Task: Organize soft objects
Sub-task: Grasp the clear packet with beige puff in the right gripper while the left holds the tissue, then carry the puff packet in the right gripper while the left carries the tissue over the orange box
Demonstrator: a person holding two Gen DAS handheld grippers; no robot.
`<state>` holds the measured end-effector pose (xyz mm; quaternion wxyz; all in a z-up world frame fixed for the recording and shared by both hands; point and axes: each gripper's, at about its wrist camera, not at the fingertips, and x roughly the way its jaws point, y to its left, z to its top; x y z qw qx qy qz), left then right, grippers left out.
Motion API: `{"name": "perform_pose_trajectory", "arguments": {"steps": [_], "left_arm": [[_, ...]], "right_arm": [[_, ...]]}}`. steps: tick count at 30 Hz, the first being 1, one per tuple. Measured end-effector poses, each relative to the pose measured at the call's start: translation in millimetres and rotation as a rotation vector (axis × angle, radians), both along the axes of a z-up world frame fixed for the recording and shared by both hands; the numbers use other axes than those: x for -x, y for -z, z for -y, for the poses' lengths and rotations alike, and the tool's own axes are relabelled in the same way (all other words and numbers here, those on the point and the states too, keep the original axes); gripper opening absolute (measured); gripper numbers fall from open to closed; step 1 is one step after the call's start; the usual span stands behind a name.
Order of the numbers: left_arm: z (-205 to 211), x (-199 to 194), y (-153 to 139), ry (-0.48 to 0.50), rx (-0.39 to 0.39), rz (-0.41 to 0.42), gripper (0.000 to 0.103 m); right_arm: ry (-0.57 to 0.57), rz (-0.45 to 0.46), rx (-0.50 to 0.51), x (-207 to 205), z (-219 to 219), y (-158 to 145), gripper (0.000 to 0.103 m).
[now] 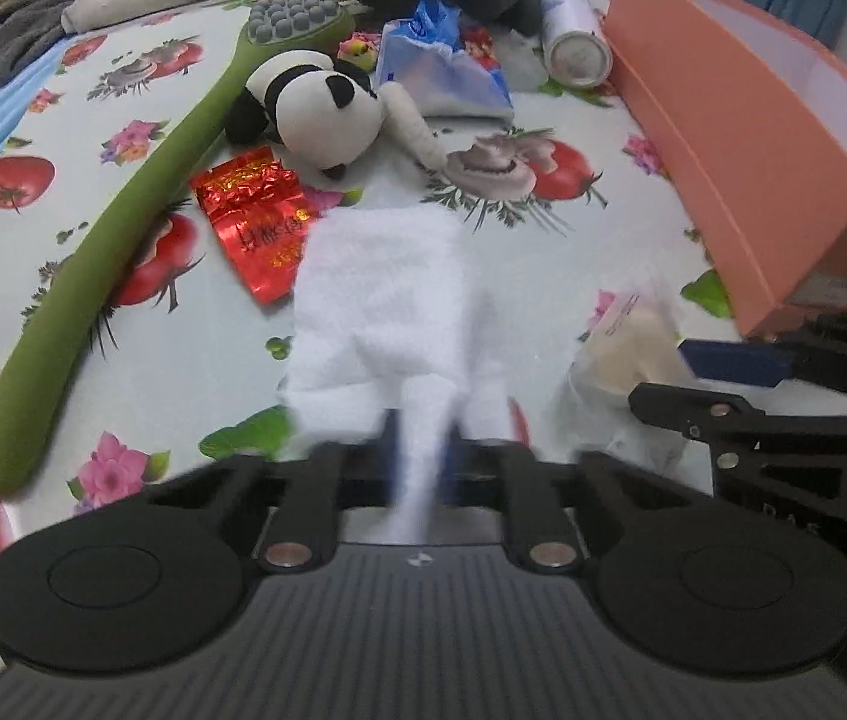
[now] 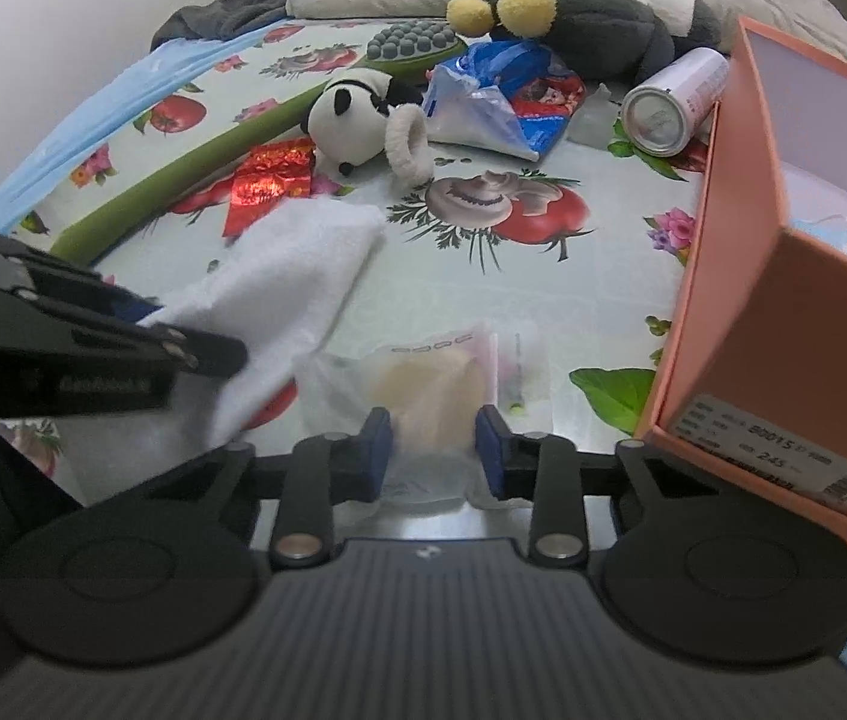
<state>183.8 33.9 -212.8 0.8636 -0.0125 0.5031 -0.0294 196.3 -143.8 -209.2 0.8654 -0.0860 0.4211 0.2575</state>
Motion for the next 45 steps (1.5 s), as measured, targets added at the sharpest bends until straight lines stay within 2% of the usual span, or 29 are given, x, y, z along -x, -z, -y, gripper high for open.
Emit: {"name": "perform_pose_trajectory", "arguments": {"steps": [11, 26, 39, 45], "left_arm": [[5.5, 18.0, -49.0, -0.054, 0.103, 0.113, 0.006], [15.2, 48.2, -143.2, -0.065, 0.195, 0.293, 0.006], [17.9, 65.0, -188.3, -0.086, 0.254, 0.422, 0.006], [38.7, 58.5, -208.8, -0.046, 0.275, 0.466, 0.006]], "right_arm": [[0.025, 0.035, -0.017, 9.9, 10.3, -20.2, 0.014], [0.089, 0.196, -0.1, 33.2, 32.3, -109.4, 0.014], [0.166, 0.347, -0.161, 50.7, 58.8, -166.4, 0.013], [0.209, 0.401, -0.176, 51.0, 80.4, -184.3, 0.013]]}}
